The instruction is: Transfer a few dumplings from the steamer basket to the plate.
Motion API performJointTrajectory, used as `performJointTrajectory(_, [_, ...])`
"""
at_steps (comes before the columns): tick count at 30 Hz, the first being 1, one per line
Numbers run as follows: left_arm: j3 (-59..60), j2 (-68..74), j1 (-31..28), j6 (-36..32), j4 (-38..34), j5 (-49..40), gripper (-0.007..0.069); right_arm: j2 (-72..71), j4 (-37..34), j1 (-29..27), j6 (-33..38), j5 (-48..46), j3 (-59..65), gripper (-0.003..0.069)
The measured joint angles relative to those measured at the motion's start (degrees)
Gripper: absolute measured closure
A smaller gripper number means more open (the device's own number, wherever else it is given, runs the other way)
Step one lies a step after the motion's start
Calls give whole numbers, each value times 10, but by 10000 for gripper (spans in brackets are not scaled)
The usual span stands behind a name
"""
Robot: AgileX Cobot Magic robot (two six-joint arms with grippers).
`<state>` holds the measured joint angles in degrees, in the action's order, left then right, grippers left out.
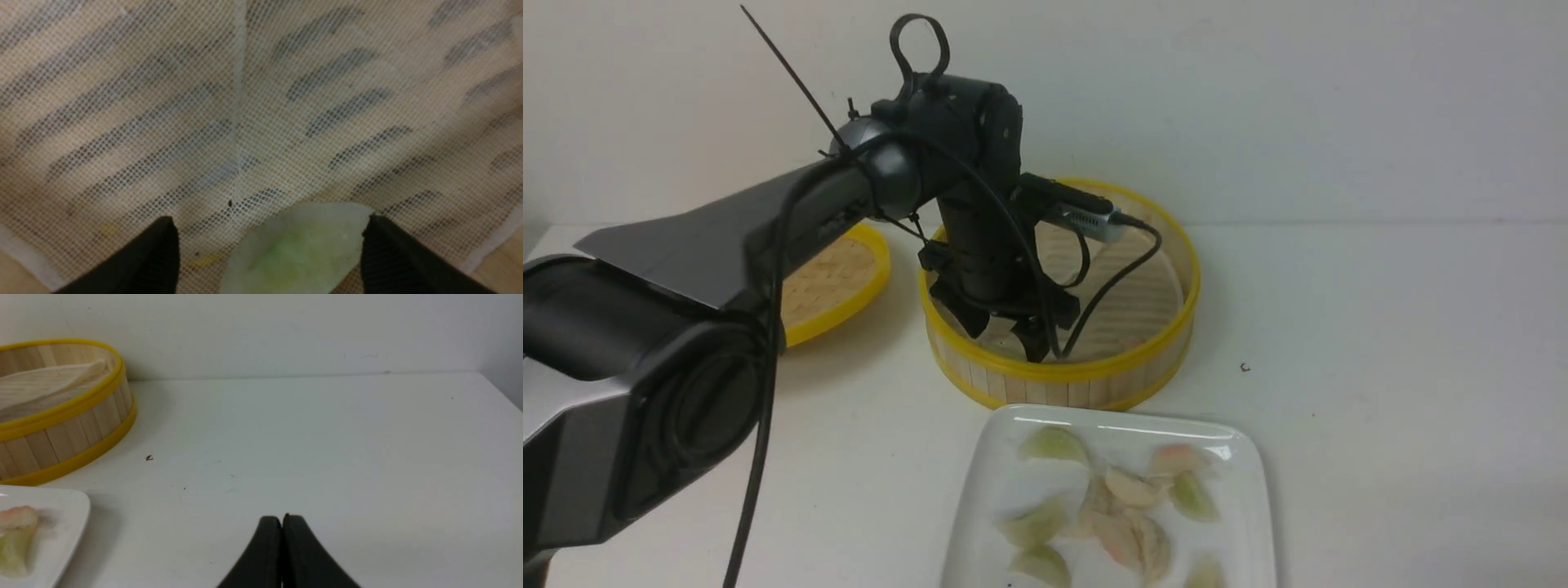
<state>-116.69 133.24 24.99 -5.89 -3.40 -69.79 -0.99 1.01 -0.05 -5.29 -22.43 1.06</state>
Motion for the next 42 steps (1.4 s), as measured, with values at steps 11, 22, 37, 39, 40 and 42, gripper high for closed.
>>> performJointTrajectory(11, [-5,17,1,-4,-15,-3,155,0,0,0,0,0,0,673])
performJointTrajectory(22, [-52,-2,12,2,-16,-5,385,0,0,0,0,0,0,673])
performJointTrajectory(37, [243,-242,130,21,-39,-7,386,0,0,0,0,0,0,673])
performJointTrajectory(39, [279,-232,153,20,-41,-7,386,0,0,0,0,0,0,673])
performJointTrajectory(40, [291,-225,161,20,-43,-5,386,0,0,0,0,0,0,673])
performJointTrajectory(42, [300,-211,173,20,-43,-3,386,0,0,0,0,0,0,673])
